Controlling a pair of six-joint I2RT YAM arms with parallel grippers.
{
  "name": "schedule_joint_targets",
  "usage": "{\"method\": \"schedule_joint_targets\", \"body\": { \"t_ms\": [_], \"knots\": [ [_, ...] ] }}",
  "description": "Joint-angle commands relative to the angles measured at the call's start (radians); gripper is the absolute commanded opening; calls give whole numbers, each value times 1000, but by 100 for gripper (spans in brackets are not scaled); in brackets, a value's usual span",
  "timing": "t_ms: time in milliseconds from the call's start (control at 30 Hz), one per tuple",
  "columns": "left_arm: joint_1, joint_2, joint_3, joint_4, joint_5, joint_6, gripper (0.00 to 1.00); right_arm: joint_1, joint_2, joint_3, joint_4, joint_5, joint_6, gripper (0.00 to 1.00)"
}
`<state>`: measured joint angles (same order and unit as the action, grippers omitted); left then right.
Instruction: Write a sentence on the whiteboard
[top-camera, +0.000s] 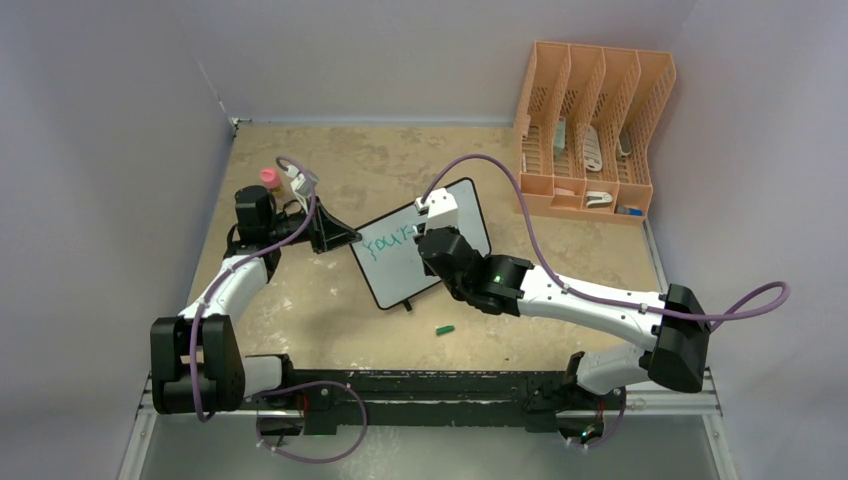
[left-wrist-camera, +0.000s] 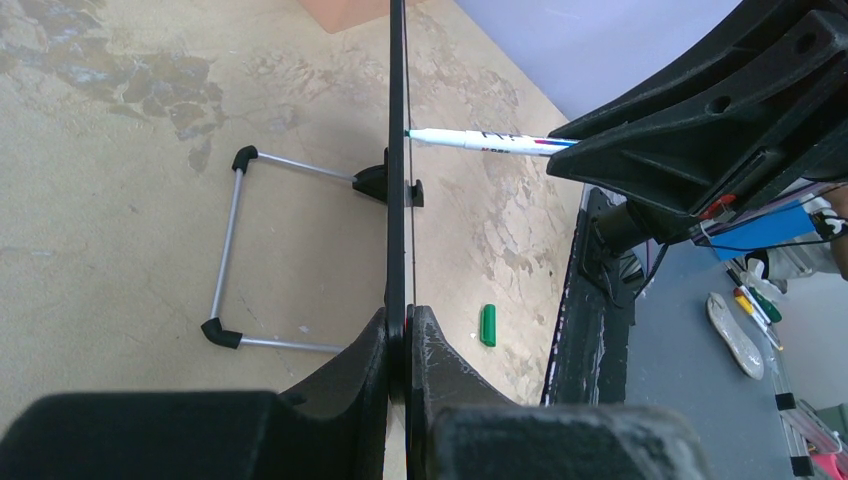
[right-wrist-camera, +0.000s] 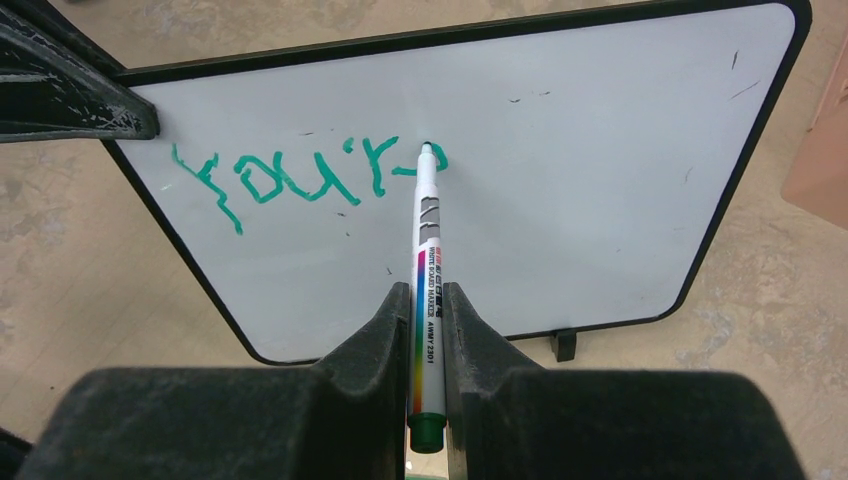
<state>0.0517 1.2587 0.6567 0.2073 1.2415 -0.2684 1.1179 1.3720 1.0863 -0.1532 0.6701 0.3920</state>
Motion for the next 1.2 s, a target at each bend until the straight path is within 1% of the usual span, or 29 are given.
{"method": "schedule_joint_targets", "body": {
  "t_ms": [0, 767, 1167],
  "knots": [
    [-9, 8, 27, -4, 29, 32, 0, -7, -8, 34, 62, -24, -20, 0],
    [-9, 13, 33, -12, 24, 34, 0, -6, -12, 17, 15, -79, -8, 0],
    [-10, 15, 34, -16, 22, 35, 0, -6, -19, -4, -21, -75, 12, 0]
  ]
}}
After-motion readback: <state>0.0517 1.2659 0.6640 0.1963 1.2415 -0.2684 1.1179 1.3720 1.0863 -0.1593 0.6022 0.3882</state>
